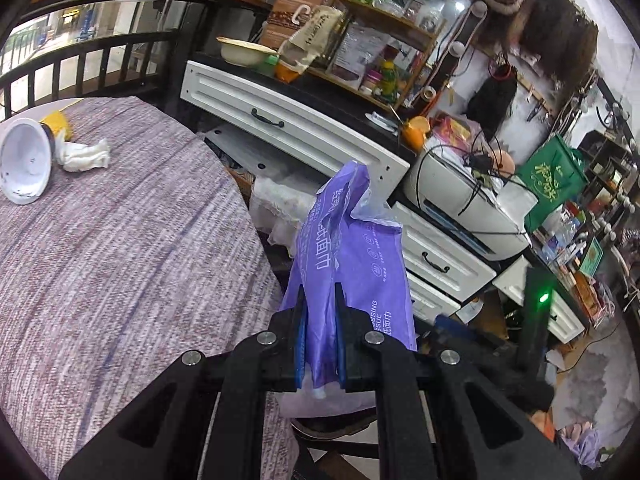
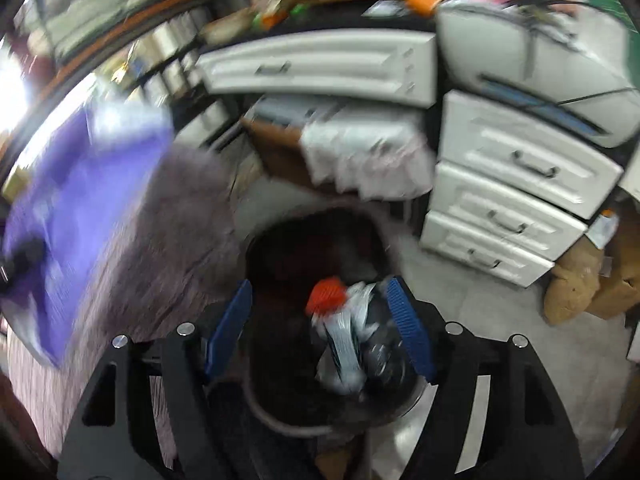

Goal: Collect trash
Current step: 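Carry the bag and carton over the bin and open both tools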

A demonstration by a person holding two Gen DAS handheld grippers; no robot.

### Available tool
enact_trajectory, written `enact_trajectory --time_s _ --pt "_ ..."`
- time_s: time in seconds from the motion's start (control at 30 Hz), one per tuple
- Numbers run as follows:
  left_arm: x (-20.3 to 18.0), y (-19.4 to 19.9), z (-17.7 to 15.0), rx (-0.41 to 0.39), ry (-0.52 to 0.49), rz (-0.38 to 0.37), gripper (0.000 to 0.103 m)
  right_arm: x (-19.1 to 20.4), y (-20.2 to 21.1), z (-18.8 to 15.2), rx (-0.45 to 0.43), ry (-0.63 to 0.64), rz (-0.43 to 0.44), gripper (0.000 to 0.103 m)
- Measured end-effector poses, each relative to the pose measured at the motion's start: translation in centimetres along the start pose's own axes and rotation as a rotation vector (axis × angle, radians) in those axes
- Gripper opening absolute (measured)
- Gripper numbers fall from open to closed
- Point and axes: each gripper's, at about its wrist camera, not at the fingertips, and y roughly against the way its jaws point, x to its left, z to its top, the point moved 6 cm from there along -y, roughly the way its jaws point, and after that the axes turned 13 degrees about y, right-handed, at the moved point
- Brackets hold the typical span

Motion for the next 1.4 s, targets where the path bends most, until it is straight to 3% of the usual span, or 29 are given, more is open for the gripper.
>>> enact_trajectory --time_s 0.2,0.33,0.67,0.97,1.07,1.23,1.4 --pt "-1.7 -2.7 -1.8 0.058 -0.045 0.01 0.012 -4.2 3.9 1.3 -0.203 -0.149 -0.106 0.082" --pt "-2.7 -4.4 -2.9 0.092 -0.078 0.024 0.012 -5.3 5.3 1.4 -0.277 -0.201 -0.133 0.085" --pt "-4.3 -7.8 -6.1 0.165 -0.181 0.067 0.012 -5.3 6.9 1.3 -0.344 -0.214 -0.142 0.088" --pt "-4.5 -10.1 -7.5 0.19 -0.234 0.118 0.012 -5.2 7.0 1.1 -0.347 -0.218 -0.142 0.089" --pt "-4.4 -10.6 -7.8 0.199 -0.241 0.128 0.018 -5.1 6.9 1.2 -0.34 -0.211 -0.146 0.089" --pt "-4.1 -10.6 -7.8 0.201 -0.214 0.115 0.061 -5.0 6.8 1.1 -0.341 -0.206 -0.148 0.089" --pt "-4.8 -10.1 -7.9 0.196 -0.218 0.085 0.071 -5.2 7.4 1.2 -0.365 -0.212 -0.157 0.09"
